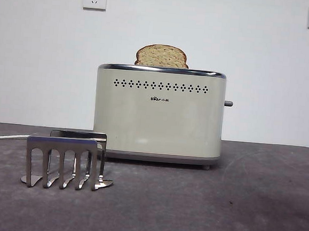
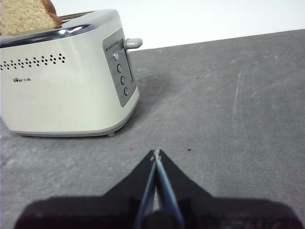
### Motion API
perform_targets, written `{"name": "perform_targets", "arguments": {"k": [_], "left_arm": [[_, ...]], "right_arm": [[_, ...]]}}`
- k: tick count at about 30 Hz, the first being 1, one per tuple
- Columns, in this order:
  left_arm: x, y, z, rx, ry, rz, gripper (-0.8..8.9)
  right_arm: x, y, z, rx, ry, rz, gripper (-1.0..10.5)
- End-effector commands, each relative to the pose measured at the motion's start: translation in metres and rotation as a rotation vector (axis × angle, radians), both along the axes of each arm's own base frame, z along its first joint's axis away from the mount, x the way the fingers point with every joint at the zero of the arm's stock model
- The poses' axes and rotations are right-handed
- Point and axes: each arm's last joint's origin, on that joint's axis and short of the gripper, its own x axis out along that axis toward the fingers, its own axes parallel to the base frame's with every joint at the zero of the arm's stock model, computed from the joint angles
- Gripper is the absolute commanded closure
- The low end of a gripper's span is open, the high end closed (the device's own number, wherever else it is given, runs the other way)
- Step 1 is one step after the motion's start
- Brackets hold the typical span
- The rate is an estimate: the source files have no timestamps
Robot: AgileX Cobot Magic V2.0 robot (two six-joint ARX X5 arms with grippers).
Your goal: Pick up a slice of bread from the rack,put the bread on the toaster,press the button
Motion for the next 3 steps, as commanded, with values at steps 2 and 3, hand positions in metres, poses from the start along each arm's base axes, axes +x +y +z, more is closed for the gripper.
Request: {"name": "perform_targets", "arguments": {"k": [2,3], "left_arm": [[0.0006,0.0003,-0.0043,-0.010,0.009,0.005,8.17],[0.0006,0.0003,-0.0043,-0.010,0.008,0.005,8.17]], "right_arm": [[0.0002,0.0002,-0.0043,0.010,0.019,-0.002,9.5],[0.0002,0.0002,-0.0043,0.010,0.019,-0.002,9.5]]}}
